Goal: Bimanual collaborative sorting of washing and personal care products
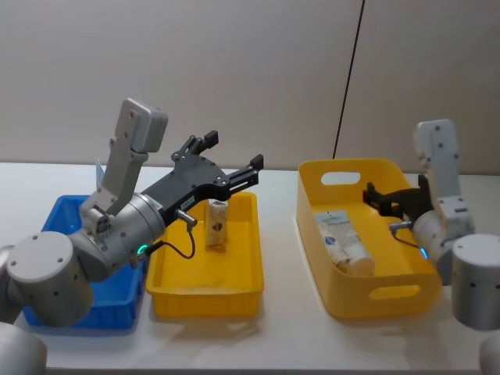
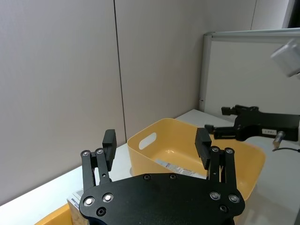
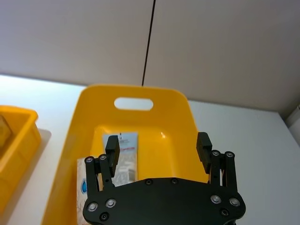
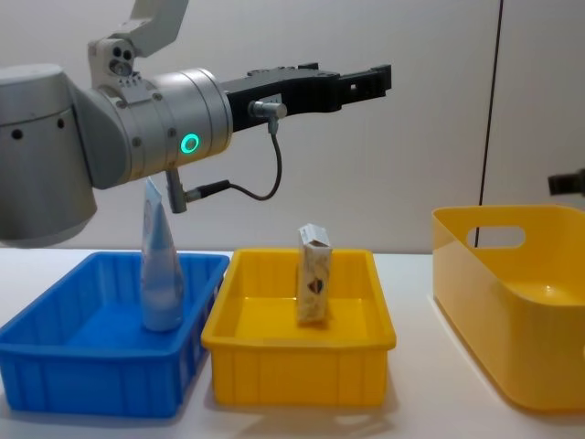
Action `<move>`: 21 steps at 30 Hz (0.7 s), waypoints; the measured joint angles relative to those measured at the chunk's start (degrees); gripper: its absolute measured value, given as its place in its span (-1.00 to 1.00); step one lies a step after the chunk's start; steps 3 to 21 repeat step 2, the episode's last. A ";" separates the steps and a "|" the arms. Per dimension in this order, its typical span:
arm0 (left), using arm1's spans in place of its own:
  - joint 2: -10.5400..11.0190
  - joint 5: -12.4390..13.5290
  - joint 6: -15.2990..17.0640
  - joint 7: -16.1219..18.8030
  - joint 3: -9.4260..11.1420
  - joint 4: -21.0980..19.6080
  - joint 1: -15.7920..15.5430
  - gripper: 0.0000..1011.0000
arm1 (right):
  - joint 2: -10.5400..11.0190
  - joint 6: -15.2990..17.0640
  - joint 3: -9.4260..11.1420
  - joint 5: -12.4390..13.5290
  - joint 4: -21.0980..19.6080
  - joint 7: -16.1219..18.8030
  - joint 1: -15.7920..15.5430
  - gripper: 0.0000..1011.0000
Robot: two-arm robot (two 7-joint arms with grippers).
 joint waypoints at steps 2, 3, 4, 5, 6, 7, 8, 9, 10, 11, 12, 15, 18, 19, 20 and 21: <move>0.00 0.00 0.00 0.00 0.00 0.00 0.00 0.98 | 0.36 -1.27 0.67 0.58 -1.36 0.71 -0.92 0.99; 0.00 0.00 0.00 0.00 0.00 0.00 0.00 0.98 | 0.36 -1.27 0.67 0.58 -1.36 0.71 -0.92 0.99; 0.00 0.00 0.00 0.00 0.00 0.00 0.00 0.98 | 0.36 -1.27 0.67 0.58 -1.36 0.71 -0.92 0.99; 0.00 0.00 0.00 0.00 0.00 0.00 0.00 0.98 | 0.36 -1.27 0.67 0.58 -1.36 0.71 -0.92 0.99; 0.00 0.00 0.00 0.00 0.00 0.00 0.00 0.98 | 0.36 -1.27 0.67 0.58 -1.36 0.71 -0.92 0.99; 0.00 0.00 0.00 0.00 0.00 0.00 0.00 0.98 | 0.36 -1.27 0.67 0.58 -1.36 0.71 -0.92 0.99; 0.00 0.00 0.00 0.00 0.00 0.00 0.00 0.98 | 0.36 -1.27 0.67 0.58 -1.36 0.71 -0.92 0.99; 0.00 0.00 0.00 0.00 0.00 0.00 0.00 0.98 | 0.36 -1.27 0.67 0.58 -1.36 0.71 -0.92 0.99; 0.00 0.00 0.00 0.00 0.00 0.00 0.00 0.98 | 0.36 -1.27 0.67 0.58 -1.36 0.71 -0.92 0.99; 0.00 0.00 0.00 0.00 0.00 0.00 0.00 0.98 | 0.36 -1.27 0.67 0.58 -1.36 0.71 -0.92 0.99; 0.00 0.00 0.00 0.00 0.00 0.00 0.00 0.98 | 0.36 -1.27 0.67 0.58 -1.36 0.71 -0.92 0.99; 0.00 0.00 0.00 0.00 0.00 0.00 0.00 0.98 | 0.36 -1.27 0.67 0.58 -1.36 0.71 -0.92 0.99; 0.00 0.00 0.00 0.00 0.00 0.00 0.00 0.98 | 0.36 -1.27 0.67 0.58 -1.36 0.71 -0.92 0.99; 0.00 0.00 0.00 0.00 0.00 0.00 0.00 0.98 | 0.36 -1.27 0.67 0.58 -1.36 0.71 -0.92 0.99; 0.00 0.00 0.00 0.00 0.00 0.00 0.00 0.98 | 0.36 -1.27 0.67 0.58 -1.36 0.71 -0.92 0.99; 0.00 0.00 0.00 0.00 0.00 0.00 0.00 0.98 | 0.36 -1.27 0.67 0.58 -1.36 0.71 -0.92 0.99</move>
